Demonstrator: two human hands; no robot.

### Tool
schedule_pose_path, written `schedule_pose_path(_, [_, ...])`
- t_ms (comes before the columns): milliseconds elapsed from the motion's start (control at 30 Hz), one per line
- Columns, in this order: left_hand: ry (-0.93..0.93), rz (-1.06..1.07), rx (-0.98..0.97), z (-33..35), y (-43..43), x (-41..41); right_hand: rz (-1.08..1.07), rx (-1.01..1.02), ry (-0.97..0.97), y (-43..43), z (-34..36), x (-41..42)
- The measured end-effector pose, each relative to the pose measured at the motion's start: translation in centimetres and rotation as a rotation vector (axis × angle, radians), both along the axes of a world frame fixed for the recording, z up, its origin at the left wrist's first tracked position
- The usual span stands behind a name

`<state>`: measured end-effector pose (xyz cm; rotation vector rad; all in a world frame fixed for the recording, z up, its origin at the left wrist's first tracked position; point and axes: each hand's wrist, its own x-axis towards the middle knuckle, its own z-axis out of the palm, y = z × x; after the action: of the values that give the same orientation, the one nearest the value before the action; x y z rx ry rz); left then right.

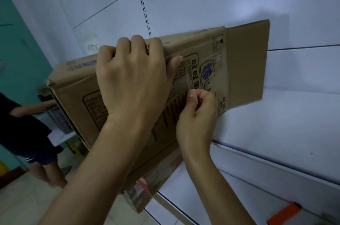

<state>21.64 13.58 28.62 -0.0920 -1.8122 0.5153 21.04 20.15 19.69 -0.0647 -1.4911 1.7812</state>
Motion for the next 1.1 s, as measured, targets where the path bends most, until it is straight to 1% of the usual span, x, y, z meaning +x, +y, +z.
schedule_pose_path(67, [0.006,-0.007,-0.016,0.0,0.1,-0.2,0.013,0.017,0.048,-0.3,-0.6,0.4])
schedule_pose_path(167, [0.014,-0.023,-0.024,0.0,0.1,-0.4,0.002,-0.147,0.093,0.1,-1.8,0.5])
schedule_pose_path(200, [0.015,-0.029,-0.026,0.0,0.0,-0.5,-0.008,-0.168,0.09,0.4,-2.0,0.3])
schedule_pose_path(267, [0.013,-0.053,-0.024,-0.1,0.1,-0.7,-0.031,-0.112,0.074,0.7,-2.2,0.1])
schedule_pose_path(367, [0.032,-0.066,-0.027,0.1,0.1,-0.8,-0.131,0.078,0.05,-0.1,-2.5,0.2])
schedule_pose_path(433, [0.042,-0.069,-0.036,0.0,0.2,-1.0,-0.177,0.165,0.056,-0.8,-2.8,0.5])
schedule_pose_path(667, [0.12,-0.055,-0.095,-0.2,0.0,-1.4,-0.236,0.155,0.098,1.0,-1.7,0.2])
schedule_pose_path(767, [0.14,-0.05,-0.104,-0.3,0.1,-1.7,-0.268,0.177,0.051,2.4,-0.7,-0.1])
schedule_pose_path(900, [0.162,-0.026,-0.124,-0.4,0.3,-1.9,-0.194,0.198,-0.065,3.1,0.5,0.2])
schedule_pose_path(1100, [0.138,-0.036,-0.134,-0.4,0.6,-2.0,-0.064,0.376,-0.273,5.2,2.9,0.2])
